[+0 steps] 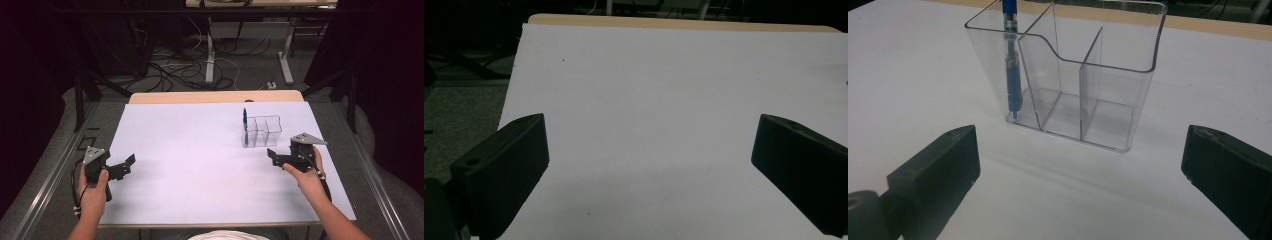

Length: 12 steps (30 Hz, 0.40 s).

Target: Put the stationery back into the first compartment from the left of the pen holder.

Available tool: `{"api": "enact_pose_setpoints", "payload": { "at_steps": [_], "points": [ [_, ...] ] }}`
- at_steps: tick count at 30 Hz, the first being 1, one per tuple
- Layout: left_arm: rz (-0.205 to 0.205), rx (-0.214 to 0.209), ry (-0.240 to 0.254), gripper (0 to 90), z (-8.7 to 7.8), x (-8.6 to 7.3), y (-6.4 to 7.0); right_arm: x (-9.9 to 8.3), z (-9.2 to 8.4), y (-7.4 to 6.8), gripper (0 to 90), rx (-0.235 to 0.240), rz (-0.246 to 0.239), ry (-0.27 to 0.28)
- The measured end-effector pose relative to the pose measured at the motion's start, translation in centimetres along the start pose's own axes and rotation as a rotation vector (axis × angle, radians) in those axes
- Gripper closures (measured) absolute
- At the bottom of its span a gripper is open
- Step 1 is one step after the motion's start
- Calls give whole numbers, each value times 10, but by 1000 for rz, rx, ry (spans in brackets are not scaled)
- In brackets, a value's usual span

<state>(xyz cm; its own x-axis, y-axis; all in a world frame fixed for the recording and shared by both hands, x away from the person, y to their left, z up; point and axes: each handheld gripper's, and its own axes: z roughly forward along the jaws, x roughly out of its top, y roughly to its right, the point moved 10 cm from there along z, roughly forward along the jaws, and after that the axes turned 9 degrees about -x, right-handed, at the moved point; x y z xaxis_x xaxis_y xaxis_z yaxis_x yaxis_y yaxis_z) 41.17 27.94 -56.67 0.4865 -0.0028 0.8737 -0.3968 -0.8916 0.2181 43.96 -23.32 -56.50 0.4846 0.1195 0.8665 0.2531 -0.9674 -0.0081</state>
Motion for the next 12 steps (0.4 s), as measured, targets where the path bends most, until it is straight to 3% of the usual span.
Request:
{"api": "enact_pose_setpoints", "payload": {
  "at_steps": [12],
  "points": [
    [1,-1,-4,19,1,0,1,-8,2,11,9,-18,10,-10]
  ]
}}
